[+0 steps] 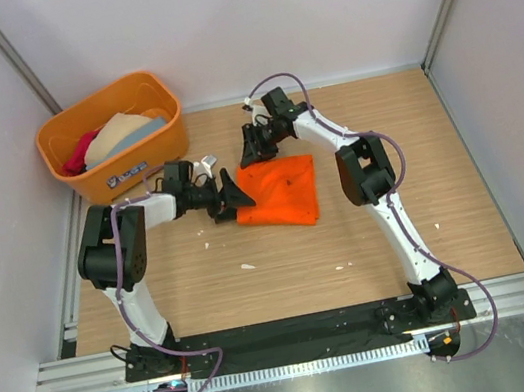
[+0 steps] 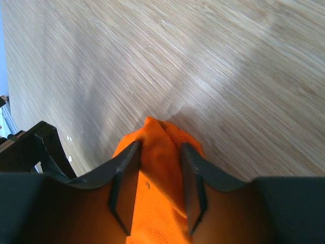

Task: Fold and stack the t-shirts
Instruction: Neatly place the folded tshirt to the corner

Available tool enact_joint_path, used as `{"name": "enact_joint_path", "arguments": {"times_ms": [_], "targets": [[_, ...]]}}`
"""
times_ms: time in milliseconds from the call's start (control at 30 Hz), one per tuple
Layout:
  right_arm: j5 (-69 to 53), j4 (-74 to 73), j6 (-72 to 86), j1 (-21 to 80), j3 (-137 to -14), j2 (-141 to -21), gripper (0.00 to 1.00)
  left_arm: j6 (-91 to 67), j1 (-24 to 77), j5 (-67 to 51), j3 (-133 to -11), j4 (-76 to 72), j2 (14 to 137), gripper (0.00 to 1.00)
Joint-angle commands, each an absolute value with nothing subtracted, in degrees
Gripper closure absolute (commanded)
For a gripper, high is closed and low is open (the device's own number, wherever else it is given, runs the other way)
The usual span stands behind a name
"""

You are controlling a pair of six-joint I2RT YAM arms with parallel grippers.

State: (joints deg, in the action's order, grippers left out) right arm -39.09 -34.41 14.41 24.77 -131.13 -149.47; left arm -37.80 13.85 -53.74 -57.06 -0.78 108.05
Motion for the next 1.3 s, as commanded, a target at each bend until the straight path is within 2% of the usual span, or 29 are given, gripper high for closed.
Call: {"name": "enact_joint_path", "arguments": {"times_ms": [0,200,333,433,467,533,567,633,700,800,867,900,967,1000,1033,1067,1167,1267], "targets": [[-39.2,-34.9,13.5,25.6,-131.5,-145.1,0.61,-38.6,13.6,-55.8,-56.2,-3.0,108.0,0.24],[-39.5,-33.7,15.1,25.6,-132.1,-146.3,0.79,-38.7,13.6,-55.9,-54.3,-2.9,107.8,0.25],[-38.3,-31.0,17.6,25.4,-132.1,-147.0,0.84,-38.8,13.8,-56.0,-53.4,-3.0,107.7,0.27],[-39.1,-28.9,19.9,25.2,-132.4,-148.4,0.86,-40.0,13.9,-56.1,-53.5,-3.0,108.5,0.44],[-39.5,-27.8,20.4,25.2,-132.5,-148.6,0.86,-40.4,13.9,-55.9,-53.5,-2.7,108.8,0.54],[-40.1,-26.8,21.4,25.2,-132.6,-149.5,0.87,-41.1,13.9,-54.8,-53.7,-2.1,109.7,0.64],[-40.5,-26.5,21.5,25.1,-133.0,-149.8,0.87,-41.0,13.9,-54.2,-54.2,-0.2,110.0,0.78],[-41.0,-26.1,21.7,25.1,-133.9,-151.1,0.88,-39.8,13.9,-52.5,-54.8,3.3,111.4,0.92],[-41.3,-25.6,22.1,25.0,-134.3,-151.9,0.88,-38.7,14.1,-50.1,-55.5,7.2,112.1,1.00],[-42.0,-24.8,22.8,24.8,-134.8,-153.2,0.86,-35.9,14.3,-48.4,-56.8,12.6,113.3,1.00],[-42.1,-25.2,23.5,24.8,-136.7,-154.1,0.77,-35.4,14.3,-46.5,-57.1,14.5,113.0,0.98],[-41.3,-25.7,23.6,24.7,-137.3,-154.1,0.61,-35.2,14.3,-46.0,-57.2,14.8,112.6,0.93],[-40.1,-26.6,24.5,24.3,-138.9,-153.1,0.50,-35.1,14.3,-44.5,-57.7,15.4,110.7,0.77],[-39.2,-27.0,25.0,23.6,-139.5,-152.6,0.44,-35.2,14.3,-44.4,-58.1,15.5,109.9,0.73],[-39.0,-27.2,25.9,23.2,-140.3,-152.1,0.41,-35.2,14.3,-43.9,-58.5,15.7,109.2,0.68],[-39.1,-27.7,27.4,22.7,-140.2,-151.1,0.39,-35.0,14.3,-42.6,-60.1,17.3,108.4,0.59],[-37.8,-30.1,28.0,20.2,-139.1,-146.7,0.30,-33.9,14.2,-39.4,-64.4,21.5,105.8,0.54],[-35.6,-35.8,26.5,17.9,-137.8,-142.7,0.30,-33.8,14.2,-36.4,-69.2,23.8,103.9,0.51]]}}
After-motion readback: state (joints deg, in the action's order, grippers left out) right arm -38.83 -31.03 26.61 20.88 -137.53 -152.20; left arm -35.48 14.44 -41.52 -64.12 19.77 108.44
